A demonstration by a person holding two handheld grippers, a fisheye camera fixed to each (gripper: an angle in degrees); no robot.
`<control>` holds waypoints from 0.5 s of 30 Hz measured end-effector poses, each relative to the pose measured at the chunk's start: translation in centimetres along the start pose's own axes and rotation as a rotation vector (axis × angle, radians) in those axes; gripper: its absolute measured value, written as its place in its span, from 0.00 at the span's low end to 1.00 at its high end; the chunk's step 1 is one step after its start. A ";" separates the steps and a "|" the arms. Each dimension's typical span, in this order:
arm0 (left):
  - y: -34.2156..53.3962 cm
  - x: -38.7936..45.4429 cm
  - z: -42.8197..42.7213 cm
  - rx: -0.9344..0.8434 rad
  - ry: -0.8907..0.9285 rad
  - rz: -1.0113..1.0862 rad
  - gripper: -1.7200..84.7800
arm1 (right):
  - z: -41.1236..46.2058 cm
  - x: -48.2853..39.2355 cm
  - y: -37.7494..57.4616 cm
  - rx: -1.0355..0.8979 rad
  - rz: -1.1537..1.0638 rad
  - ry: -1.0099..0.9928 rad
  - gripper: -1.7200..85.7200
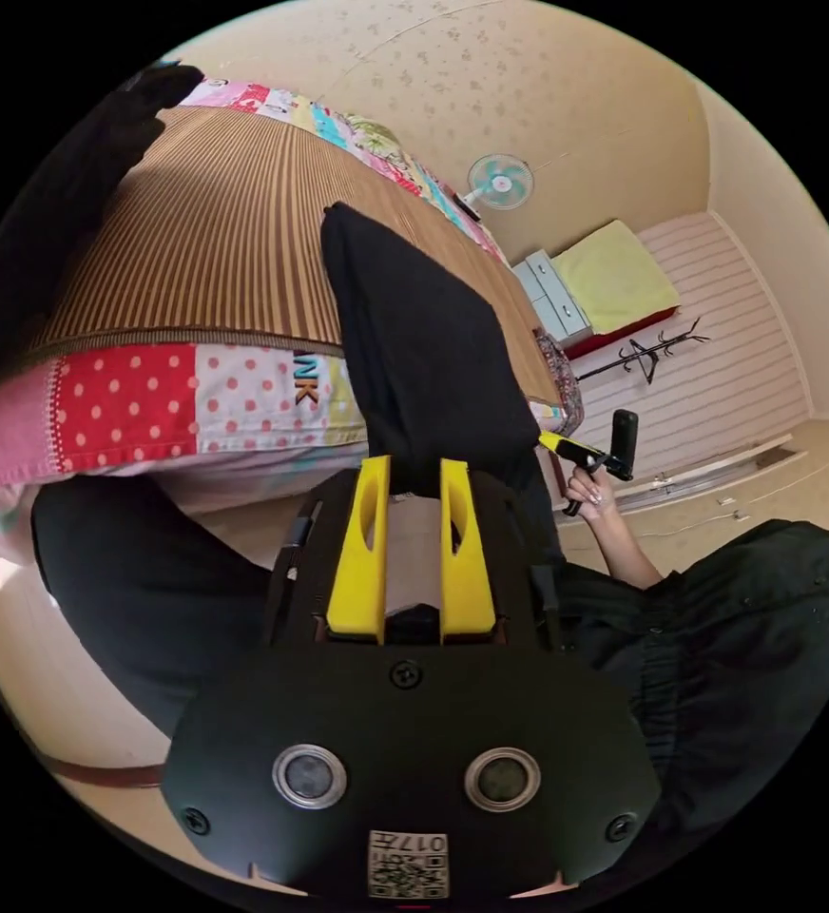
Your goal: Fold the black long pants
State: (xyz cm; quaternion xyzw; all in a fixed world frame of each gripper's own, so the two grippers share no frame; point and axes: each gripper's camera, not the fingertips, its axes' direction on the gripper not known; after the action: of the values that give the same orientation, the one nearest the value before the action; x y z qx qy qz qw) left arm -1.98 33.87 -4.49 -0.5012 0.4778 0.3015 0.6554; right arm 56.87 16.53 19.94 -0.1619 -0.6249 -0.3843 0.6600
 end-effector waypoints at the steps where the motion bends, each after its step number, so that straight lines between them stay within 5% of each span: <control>1: -0.3 -0.5 0.0 0.019 -0.011 -0.021 0.15 | -0.2 0.9 0.0 0.034 0.063 0.014 0.11; 6: -5.5 -1.6 -0.3 0.166 0.014 0.005 0.18 | -2.2 3.4 -3.1 0.343 0.156 -0.087 0.16; 15: -15.0 -3.7 8.2 0.003 -0.043 -0.034 0.17 | 9.3 2.5 -12.9 0.091 0.160 0.055 0.18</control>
State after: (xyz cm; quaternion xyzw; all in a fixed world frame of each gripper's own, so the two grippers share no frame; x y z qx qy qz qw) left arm 12.46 37.15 4.79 -0.5015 0.4557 0.3002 0.6713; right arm 41.03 13.77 20.43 -0.1703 -0.6085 -0.3057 0.7122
